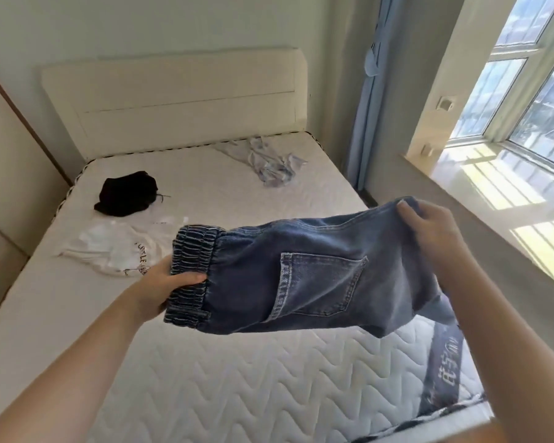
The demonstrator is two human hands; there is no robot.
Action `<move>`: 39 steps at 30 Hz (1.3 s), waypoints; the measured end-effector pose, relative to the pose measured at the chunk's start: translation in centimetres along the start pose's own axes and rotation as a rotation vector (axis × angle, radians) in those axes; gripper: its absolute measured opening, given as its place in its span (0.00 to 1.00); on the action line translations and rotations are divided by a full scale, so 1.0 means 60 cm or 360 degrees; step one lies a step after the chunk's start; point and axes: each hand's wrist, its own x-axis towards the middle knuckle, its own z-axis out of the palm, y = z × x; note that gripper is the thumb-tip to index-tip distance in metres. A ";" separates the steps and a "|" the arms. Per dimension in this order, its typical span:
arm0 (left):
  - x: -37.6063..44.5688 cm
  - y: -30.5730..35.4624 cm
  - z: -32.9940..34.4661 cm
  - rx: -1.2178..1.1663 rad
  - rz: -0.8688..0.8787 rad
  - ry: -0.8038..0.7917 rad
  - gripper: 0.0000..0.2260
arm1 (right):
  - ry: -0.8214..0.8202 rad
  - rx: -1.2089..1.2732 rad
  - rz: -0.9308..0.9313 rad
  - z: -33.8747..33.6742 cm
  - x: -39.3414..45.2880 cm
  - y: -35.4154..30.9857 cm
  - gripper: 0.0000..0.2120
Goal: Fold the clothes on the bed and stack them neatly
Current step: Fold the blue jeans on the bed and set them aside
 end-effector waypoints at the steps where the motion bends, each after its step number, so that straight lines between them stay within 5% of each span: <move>1: -0.002 -0.036 0.002 -0.0021 -0.0071 0.0005 0.18 | -0.0067 -0.0025 0.0085 0.007 -0.009 0.032 0.13; 6: -0.028 -0.199 0.019 0.0045 -0.0298 -0.0008 0.27 | -0.0253 -0.0001 0.0594 0.046 -0.063 0.178 0.12; 12: -0.074 -0.328 0.007 -0.0052 -0.0502 0.0175 0.22 | -0.0323 -0.0093 0.0965 0.123 -0.116 0.291 0.19; 17: -0.136 -0.403 -0.037 -0.0052 -0.0689 0.0282 0.25 | -0.0652 -0.0282 0.1003 0.198 -0.166 0.328 0.17; 22: -0.188 -0.471 -0.098 -0.0152 -0.0920 0.0339 0.13 | -0.1001 -0.0270 0.0996 0.297 -0.199 0.339 0.06; 32: -0.285 -0.595 -0.271 -0.0562 -0.1174 0.0707 0.10 | -0.0984 -0.0637 0.0870 0.585 -0.243 0.297 0.08; 39: -0.313 -0.637 -0.482 -0.0248 -0.1138 0.0801 0.10 | -0.1059 -0.0808 0.0755 0.838 -0.283 0.286 0.10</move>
